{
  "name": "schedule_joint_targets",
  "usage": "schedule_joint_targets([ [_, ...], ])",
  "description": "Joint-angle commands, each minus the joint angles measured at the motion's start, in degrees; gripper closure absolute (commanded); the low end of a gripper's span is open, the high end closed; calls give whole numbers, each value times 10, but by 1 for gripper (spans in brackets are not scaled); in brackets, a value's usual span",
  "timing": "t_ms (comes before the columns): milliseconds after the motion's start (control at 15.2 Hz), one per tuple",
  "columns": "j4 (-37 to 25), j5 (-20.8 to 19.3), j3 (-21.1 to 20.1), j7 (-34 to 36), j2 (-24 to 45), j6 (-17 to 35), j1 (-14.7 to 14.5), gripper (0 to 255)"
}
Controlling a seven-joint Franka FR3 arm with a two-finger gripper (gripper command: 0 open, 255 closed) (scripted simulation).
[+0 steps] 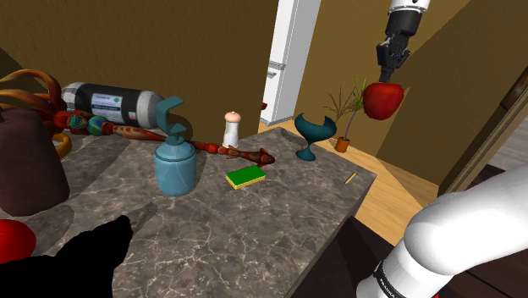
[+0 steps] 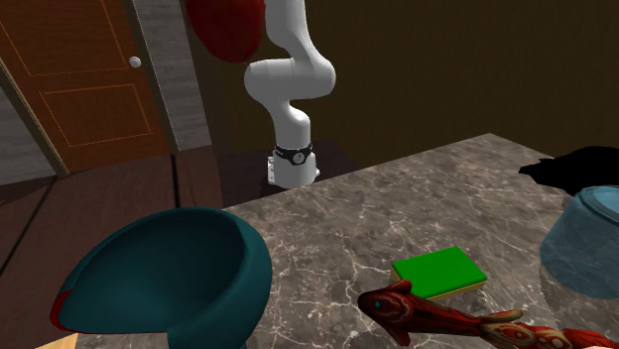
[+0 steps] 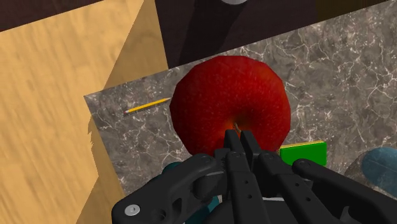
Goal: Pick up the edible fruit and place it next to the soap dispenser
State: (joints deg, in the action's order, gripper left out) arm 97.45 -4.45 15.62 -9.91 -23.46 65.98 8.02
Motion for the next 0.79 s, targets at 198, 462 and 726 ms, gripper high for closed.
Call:
schedule_joint_targets([
  [198,-64,3,3,-5,24,-41,-2,255],
  [462,-122,7,6,-10,48,-75,-3,255],
  [726,-152,15,-3,4,57,-97,-7,255],
])
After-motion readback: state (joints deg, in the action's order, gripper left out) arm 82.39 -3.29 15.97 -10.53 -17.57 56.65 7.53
